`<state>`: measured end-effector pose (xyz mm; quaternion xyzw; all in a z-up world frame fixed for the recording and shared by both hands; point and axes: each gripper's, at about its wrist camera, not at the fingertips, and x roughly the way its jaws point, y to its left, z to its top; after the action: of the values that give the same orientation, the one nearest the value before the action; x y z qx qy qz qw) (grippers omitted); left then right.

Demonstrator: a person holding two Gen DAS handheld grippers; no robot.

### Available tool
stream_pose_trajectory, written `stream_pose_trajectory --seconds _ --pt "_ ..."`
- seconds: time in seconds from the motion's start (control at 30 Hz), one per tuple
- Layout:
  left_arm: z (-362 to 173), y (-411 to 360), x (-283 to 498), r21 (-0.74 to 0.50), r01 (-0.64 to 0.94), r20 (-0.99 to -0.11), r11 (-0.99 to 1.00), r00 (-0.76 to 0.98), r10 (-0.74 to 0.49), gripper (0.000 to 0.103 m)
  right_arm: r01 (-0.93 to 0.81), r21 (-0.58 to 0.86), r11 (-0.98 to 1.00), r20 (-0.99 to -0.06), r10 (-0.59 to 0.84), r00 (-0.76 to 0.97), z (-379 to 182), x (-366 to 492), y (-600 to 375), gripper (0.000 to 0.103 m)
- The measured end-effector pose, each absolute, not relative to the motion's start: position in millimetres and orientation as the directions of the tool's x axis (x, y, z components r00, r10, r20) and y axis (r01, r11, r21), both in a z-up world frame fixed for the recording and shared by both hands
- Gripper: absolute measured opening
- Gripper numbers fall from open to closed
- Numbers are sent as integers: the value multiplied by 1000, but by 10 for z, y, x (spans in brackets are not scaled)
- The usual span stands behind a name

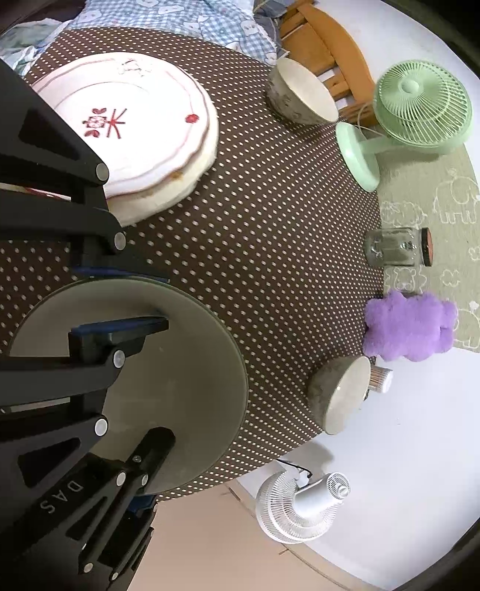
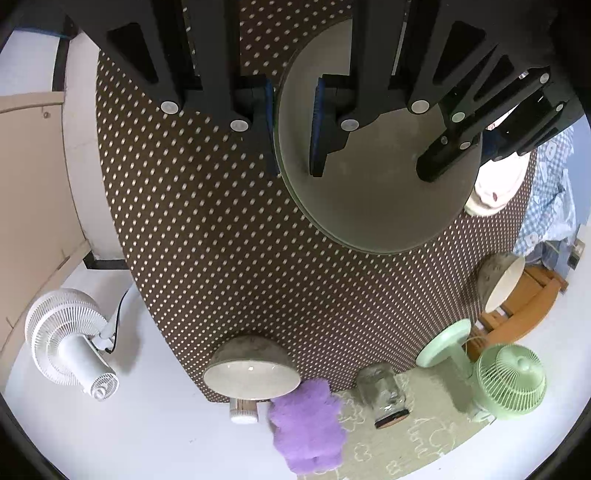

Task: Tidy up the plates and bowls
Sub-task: 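Lift the cream bowl and carry it toward the plate stack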

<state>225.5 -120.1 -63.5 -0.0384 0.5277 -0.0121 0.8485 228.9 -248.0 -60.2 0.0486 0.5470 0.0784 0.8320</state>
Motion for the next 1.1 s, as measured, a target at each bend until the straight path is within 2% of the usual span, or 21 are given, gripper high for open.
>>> stream_pose_trajectory --seconds 0.87,1.0,1.1 --pt "-975 -1089 1950 -73 28 -922 997 378 -78 16 -62 124 990 -925 138 355 -942 1951 -2245 19" --pt "-973 -1105 1951 -82 30 -926 996 368 -87 31 -77 129 989 -924 148 352 -937 1960 -2242 19" --pt "-965 -1113 1961 -79 34 -927 996 365 -86 36 -80 84 993 -930 107 351 -926 1971 -2239 19"
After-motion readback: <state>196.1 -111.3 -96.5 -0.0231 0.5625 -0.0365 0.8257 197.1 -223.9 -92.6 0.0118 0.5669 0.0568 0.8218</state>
